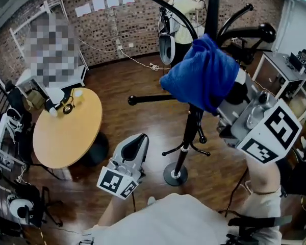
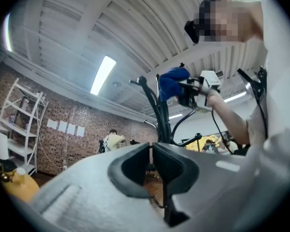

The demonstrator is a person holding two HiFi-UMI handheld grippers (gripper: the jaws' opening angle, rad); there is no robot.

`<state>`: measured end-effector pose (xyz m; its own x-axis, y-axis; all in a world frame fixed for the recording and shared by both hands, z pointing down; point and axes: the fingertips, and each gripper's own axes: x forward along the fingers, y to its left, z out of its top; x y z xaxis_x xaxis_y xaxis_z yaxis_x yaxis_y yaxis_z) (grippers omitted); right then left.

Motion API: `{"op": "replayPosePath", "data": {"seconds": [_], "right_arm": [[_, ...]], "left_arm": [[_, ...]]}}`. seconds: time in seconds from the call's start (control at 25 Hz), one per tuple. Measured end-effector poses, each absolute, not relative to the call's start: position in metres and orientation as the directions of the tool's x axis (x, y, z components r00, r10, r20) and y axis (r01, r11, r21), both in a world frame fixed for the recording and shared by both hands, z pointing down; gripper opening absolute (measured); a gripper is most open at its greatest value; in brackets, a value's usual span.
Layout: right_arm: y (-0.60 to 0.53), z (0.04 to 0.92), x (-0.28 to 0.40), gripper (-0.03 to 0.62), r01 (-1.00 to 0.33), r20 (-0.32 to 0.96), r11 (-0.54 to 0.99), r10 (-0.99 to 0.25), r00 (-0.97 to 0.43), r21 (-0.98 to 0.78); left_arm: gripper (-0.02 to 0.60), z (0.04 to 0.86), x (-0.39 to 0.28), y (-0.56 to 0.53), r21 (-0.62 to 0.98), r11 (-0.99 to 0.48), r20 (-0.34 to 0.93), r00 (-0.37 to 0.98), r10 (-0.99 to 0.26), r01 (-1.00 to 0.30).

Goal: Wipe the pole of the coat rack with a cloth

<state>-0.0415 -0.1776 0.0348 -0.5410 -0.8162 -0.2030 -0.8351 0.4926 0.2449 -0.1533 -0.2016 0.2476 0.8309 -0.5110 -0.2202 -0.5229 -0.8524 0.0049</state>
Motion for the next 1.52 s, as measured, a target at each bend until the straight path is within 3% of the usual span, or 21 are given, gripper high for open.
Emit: {"op": "replayPosePath", "data": {"seconds": [0.16, 0.4, 0.6, 0.76, 0.88, 0.96, 1.04, 1.2, 1.4, 1.52], "right_arm": [[-0.219, 0.031, -0.034, 0.101, -0.897, -0.16, 0.345, -0.904, -0.397, 0.276], [-0.228, 0.124, -0.021, 0.101, -0.963, -0.087, 0.218, -0.968, -0.234, 0.161], [-0.218, 0.11, -0.026, 0.1, -0.976, -0.137, 0.188, -0.97, -0.203, 0.112], [-0.137, 0.108, -0.067, 0.1, -0.93, -0.231, 0.333, -0.903, -0.362, 0.156], [-0.114, 0.199, -0.11, 0.101, -0.891, -0.082, 0.434, -0.891, -0.446, 0.132], [-0.132, 0.282, -0.107, 0.1, -0.919, 0.085, 0.391, -0.918, -0.386, 0.05], [-0.16, 0.332, -0.083, 0.1, -0.953, 0.162, 0.302, -0.942, -0.295, 0.02], [-0.205, 0.327, -0.027, 0.1, -0.982, 0.077, 0.13, -0.99, -0.12, 0.134], [-0.225, 0.319, -0.012, 0.1, -0.986, 0.034, 0.128, -0.991, -0.125, 0.108], [-0.227, 0.374, -0.016, 0.1, -0.983, 0.121, 0.141, -0.985, -0.127, 0.117]], "left_arm": [[0.018, 0.258, -0.183, -0.215, 0.044, -0.879, -0.235, 0.851, -0.47, -0.474], [0.018, 0.288, -0.196, -0.238, 0.08, -0.932, -0.167, 0.917, -0.361, -0.353], [0.018, 0.287, -0.177, -0.239, 0.083, -0.964, -0.161, 0.951, -0.264, -0.253], [0.018, 0.284, -0.163, -0.23, 0.082, -0.978, -0.18, 0.962, -0.206, -0.194], [0.018, 0.294, -0.165, -0.238, 0.099, -0.975, -0.148, 0.966, -0.21, -0.197], [0.018, 0.301, -0.166, -0.247, 0.116, -0.972, -0.12, 0.968, -0.22, -0.207], [0.018, 0.302, -0.164, -0.251, 0.116, -0.972, -0.107, 0.97, -0.217, -0.205], [0.018, 0.287, -0.16, -0.245, 0.077, -0.979, -0.124, 0.973, -0.197, -0.189], [0.018, 0.295, -0.159, -0.242, 0.09, -0.974, -0.115, 0.97, -0.215, -0.206], [0.018, 0.303, -0.159, -0.239, 0.117, -0.971, -0.099, 0.97, -0.221, -0.209]]}}
